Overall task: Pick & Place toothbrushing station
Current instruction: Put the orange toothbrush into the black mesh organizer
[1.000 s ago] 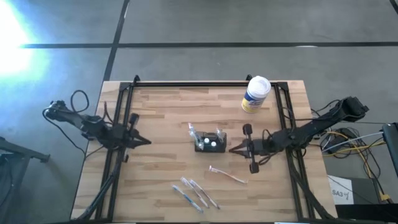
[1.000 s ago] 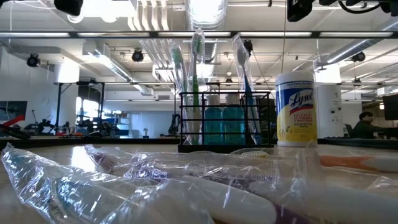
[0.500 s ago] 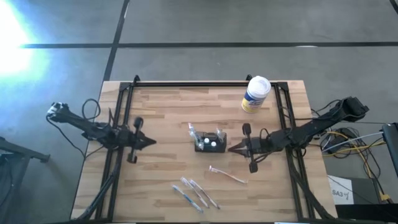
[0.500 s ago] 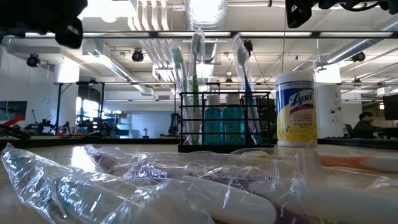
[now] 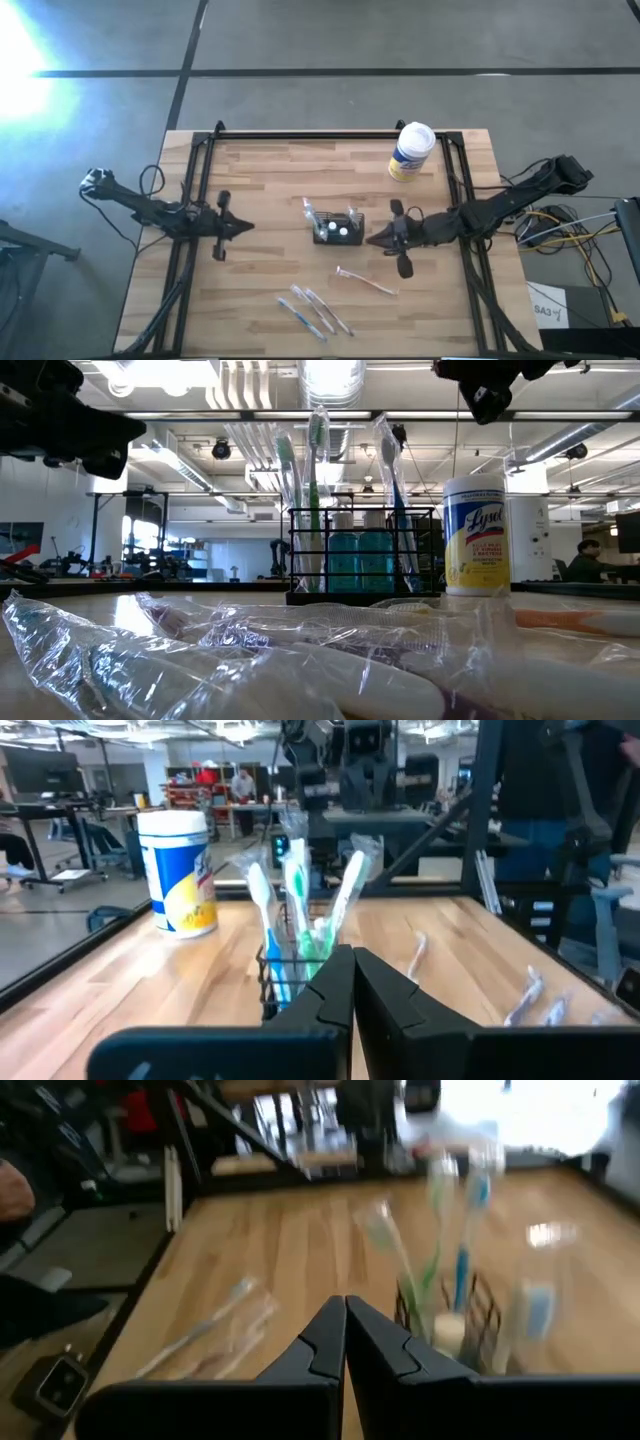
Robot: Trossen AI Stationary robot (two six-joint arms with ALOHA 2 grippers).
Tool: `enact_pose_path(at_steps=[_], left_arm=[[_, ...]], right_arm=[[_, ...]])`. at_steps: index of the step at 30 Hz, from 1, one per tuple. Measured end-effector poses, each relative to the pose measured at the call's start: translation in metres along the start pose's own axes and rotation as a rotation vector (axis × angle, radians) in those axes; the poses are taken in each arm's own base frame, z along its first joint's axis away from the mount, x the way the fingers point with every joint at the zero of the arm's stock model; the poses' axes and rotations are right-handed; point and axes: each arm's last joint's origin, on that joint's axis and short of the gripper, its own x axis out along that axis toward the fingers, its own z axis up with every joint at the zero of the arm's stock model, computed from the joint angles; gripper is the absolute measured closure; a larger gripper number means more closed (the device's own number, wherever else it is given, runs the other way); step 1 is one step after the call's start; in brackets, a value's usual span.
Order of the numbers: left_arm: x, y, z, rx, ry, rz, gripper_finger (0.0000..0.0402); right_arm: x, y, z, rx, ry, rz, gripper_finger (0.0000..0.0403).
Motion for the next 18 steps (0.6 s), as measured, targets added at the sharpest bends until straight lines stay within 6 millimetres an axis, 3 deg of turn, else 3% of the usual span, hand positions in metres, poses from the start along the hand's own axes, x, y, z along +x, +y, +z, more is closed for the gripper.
enact_pose_path(at_steps=[5, 18], left_arm=[[-0.001, 0.001, 0.003, 0.0, -0.026, 0.006, 0.0393], [-0.002, 0.001, 0.019, 0.03, -0.082, 0.022, 0.0389]], right_arm=[[0.005, 0.005, 0.003, 0.046, 0.139, -0.033, 0.0394], [0.021, 0.016, 0.006, 0.064, 0.278, 0.007, 0.0394]])
